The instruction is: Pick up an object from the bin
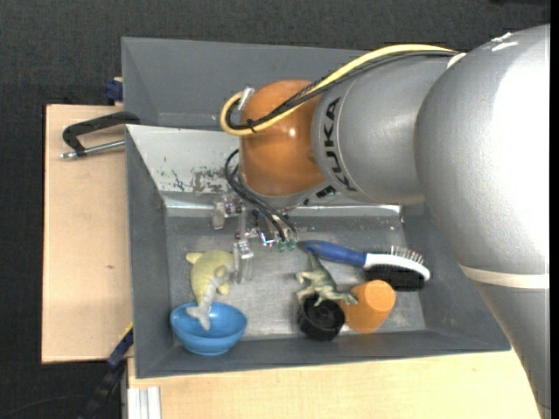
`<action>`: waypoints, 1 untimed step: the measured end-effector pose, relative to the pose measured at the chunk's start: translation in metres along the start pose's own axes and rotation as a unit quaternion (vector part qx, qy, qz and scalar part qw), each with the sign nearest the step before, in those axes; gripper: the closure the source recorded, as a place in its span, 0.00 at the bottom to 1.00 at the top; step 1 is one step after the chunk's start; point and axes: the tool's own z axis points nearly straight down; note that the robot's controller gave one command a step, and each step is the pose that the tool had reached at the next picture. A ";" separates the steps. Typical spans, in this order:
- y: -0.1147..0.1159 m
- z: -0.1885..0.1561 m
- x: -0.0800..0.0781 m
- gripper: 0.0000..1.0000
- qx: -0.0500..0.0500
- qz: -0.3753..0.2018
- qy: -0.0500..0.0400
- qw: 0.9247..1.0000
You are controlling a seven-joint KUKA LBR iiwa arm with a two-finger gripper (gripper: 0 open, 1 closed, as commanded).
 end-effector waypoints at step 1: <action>0.015 0.002 0.000 0.00 -0.001 -0.224 0.001 0.975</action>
Offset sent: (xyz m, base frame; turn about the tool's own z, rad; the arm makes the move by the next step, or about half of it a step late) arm -0.0040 0.0131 -0.0033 -0.4504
